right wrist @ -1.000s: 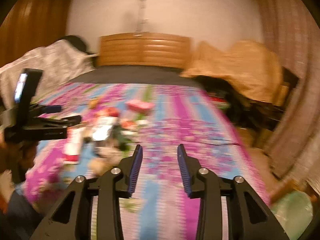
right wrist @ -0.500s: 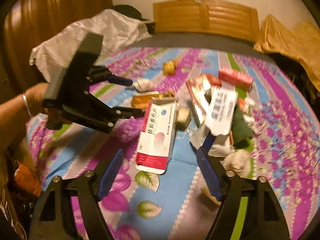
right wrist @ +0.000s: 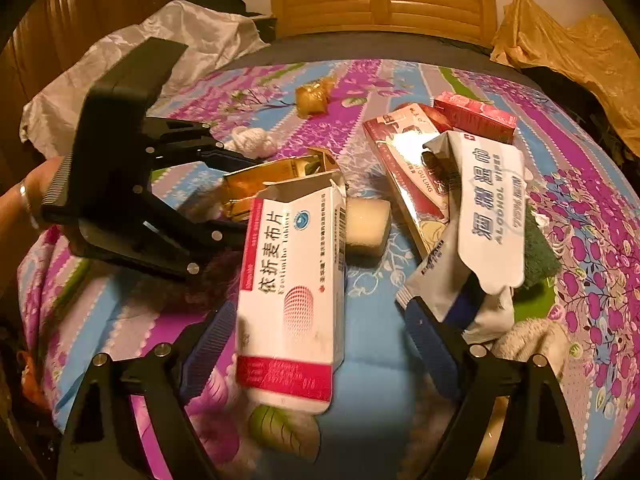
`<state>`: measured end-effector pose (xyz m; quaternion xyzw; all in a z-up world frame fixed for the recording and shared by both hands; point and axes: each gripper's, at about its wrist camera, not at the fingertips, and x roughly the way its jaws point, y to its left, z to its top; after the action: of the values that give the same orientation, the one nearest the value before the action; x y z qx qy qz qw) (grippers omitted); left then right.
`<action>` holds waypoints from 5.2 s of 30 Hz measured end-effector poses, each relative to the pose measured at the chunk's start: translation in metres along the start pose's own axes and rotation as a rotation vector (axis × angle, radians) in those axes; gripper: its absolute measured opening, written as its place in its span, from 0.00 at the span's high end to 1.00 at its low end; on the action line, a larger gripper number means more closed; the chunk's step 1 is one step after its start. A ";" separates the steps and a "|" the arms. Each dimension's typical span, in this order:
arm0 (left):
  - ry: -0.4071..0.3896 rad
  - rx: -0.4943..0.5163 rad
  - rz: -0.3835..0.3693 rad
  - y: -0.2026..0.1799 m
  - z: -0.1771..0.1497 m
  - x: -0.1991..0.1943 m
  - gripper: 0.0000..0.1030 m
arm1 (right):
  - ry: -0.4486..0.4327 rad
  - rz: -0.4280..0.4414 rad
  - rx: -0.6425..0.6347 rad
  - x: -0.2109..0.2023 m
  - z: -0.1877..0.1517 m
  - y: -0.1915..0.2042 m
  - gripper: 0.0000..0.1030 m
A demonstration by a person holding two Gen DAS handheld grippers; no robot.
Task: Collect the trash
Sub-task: 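Grasp the gold box with the left tool while the right tool grasps the white medicine box, then carry the gold box and white medicine box to the green bin, then open the left tool over the bin while the right tool drops the medicine box, then move both open tools back over the quilt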
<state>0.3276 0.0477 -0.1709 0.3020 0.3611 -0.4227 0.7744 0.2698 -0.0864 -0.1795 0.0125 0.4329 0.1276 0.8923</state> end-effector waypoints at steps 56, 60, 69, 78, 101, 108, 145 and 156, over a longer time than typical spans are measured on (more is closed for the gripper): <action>-0.304 0.221 -0.189 -0.478 0.397 -0.027 0.69 | -0.213 -0.832 0.710 -0.560 -0.306 -0.449 0.51; -0.303 0.269 -0.209 -0.509 0.414 -0.016 0.69 | -0.200 -0.874 0.784 -0.571 -0.341 -0.462 0.51; -0.296 0.320 -0.255 -0.567 0.441 0.000 0.69 | -0.203 -0.892 0.834 -0.574 -0.366 -0.491 0.51; -0.272 0.343 -0.255 -0.596 0.450 0.005 0.69 | -0.217 -0.874 0.856 -0.573 -0.373 -0.498 0.51; -0.213 0.344 -0.254 -0.609 0.460 0.031 0.30 | -0.183 -0.800 0.835 -0.544 -0.366 -0.521 0.36; -0.203 0.300 -0.234 -0.598 0.457 0.035 0.30 | -0.194 -0.806 0.850 -0.543 -0.373 -0.522 0.38; -0.271 -0.485 0.430 -0.242 0.167 -0.078 0.24 | -0.305 -0.411 0.192 -0.309 -0.121 -0.267 0.40; -0.164 -0.795 0.475 -0.137 0.013 -0.101 0.24 | -0.201 -0.008 0.000 -0.170 -0.011 -0.136 0.40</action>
<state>0.1733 0.0185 -0.1039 0.0216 0.3535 -0.0853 0.9313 0.1900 -0.2599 -0.0731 0.0235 0.3412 0.1220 0.9317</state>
